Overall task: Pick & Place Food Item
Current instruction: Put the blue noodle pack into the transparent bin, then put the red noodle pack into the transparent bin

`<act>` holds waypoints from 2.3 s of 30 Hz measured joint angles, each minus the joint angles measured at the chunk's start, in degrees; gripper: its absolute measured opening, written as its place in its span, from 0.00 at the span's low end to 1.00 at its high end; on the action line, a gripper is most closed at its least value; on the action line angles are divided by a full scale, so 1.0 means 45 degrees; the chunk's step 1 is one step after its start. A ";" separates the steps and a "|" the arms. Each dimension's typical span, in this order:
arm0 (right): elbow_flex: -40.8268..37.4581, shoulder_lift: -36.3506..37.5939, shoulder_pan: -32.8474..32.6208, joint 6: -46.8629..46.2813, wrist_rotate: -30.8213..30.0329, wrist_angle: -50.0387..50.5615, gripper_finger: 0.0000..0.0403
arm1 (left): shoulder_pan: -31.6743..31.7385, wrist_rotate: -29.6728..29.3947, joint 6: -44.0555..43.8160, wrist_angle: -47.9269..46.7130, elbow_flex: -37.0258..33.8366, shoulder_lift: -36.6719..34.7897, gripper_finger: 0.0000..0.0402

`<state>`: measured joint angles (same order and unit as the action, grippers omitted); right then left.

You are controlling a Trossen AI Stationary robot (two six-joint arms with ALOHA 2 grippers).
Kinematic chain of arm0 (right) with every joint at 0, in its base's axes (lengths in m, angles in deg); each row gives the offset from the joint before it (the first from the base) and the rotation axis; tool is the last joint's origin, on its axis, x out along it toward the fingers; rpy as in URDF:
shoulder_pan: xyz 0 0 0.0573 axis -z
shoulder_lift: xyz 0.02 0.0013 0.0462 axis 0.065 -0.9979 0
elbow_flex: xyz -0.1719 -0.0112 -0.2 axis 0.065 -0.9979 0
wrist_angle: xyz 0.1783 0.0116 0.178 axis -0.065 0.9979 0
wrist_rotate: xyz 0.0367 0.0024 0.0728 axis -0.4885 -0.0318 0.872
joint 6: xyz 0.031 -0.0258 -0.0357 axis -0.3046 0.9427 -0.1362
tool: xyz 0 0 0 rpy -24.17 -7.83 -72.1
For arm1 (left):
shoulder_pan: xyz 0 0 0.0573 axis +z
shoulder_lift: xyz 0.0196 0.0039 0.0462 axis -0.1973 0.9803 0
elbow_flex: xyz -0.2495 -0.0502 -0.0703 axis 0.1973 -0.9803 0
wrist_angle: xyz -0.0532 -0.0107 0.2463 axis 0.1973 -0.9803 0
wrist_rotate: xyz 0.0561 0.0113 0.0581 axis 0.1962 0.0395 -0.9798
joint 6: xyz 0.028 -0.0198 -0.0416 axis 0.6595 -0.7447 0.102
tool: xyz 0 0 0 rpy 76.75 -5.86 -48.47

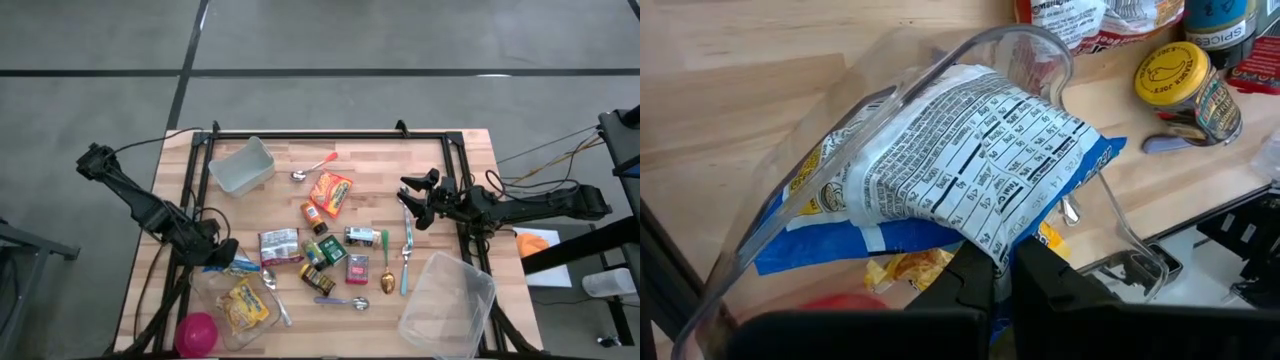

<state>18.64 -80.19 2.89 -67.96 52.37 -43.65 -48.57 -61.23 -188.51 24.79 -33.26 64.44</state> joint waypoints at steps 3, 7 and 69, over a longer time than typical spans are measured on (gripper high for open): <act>0.0000 0.0000 0.0005 0.0003 0.0000 0.0000 0.69 | 0.0000 0.0000 0.0000 -0.0011 0.0000 0.0000 0.03; 0.0000 0.0000 0.0004 0.0000 0.0000 0.0000 0.69 | 0.0000 -0.0005 -0.0070 -0.0358 0.0000 -0.0005 0.03; 0.0000 0.0003 0.0005 0.0001 0.0000 0.0005 0.69 | 0.3324 -0.1605 0.2131 -0.0378 0.0701 0.0135 0.67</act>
<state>18.64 -80.18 2.91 -67.96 52.37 -43.62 -33.61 -68.46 -178.92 23.10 -30.11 65.05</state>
